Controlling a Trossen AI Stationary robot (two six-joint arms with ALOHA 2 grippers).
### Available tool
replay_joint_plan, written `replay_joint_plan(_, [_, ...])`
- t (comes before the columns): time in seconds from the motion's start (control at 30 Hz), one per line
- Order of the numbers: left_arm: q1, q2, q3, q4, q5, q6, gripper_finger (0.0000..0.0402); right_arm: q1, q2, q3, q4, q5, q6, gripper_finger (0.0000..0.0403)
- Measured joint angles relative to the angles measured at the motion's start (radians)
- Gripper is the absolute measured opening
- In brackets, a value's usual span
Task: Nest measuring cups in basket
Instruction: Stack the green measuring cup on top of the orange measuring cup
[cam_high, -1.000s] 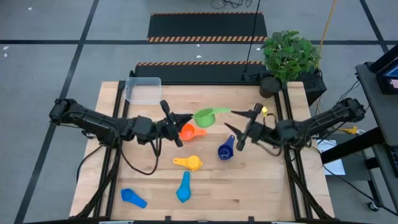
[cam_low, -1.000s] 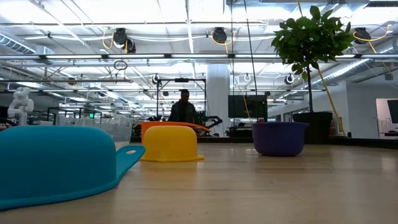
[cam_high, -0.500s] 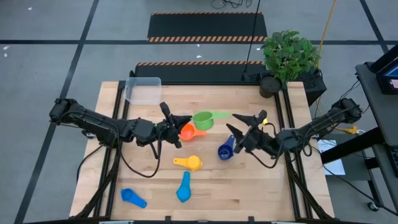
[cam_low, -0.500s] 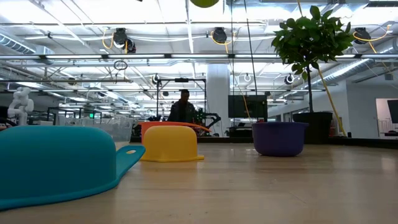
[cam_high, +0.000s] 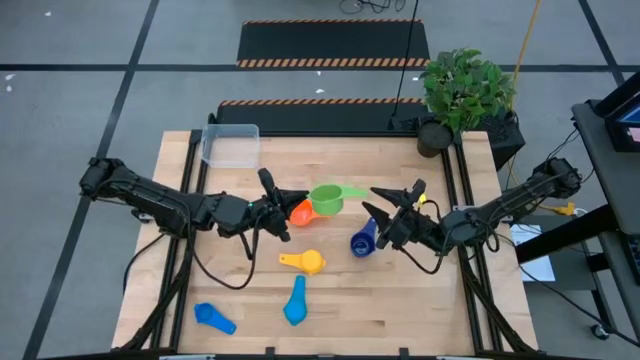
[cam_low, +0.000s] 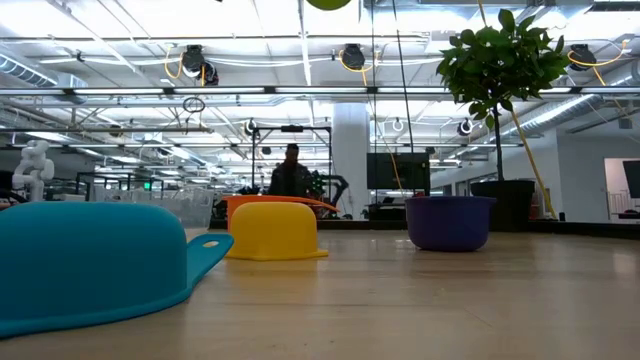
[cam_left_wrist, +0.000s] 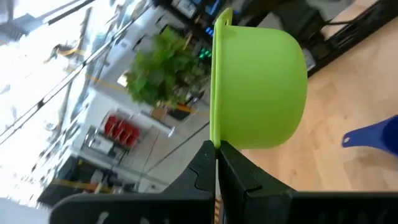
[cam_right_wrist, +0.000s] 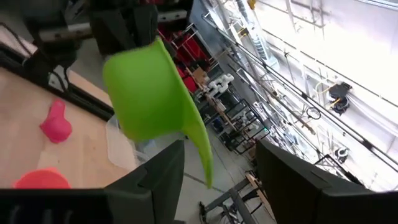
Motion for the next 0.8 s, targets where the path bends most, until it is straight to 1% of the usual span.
replay_joint_plan(0.1, [-0.011, 0.0, 0.0, 0.0, 0.031, 0.014, 0.0003, -0.007, 0.0, 0.0, -0.004, -0.043, 0.01, 0.0171])
replay_joint_plan(0.33, [-0.026, 0.0, 0.0, 0.005, 0.031, 0.027, 0.0003, -0.008, 0.0, 0.0, -0.022, -0.123, 0.019, 0.0121])
replay_joint_plan(0.8, [-0.031, 0.0, 0.0, 0.024, 0.026, 0.031, 0.0004, -0.007, 0.0, 0.0, -0.028, -0.127, -0.002, 0.0027])
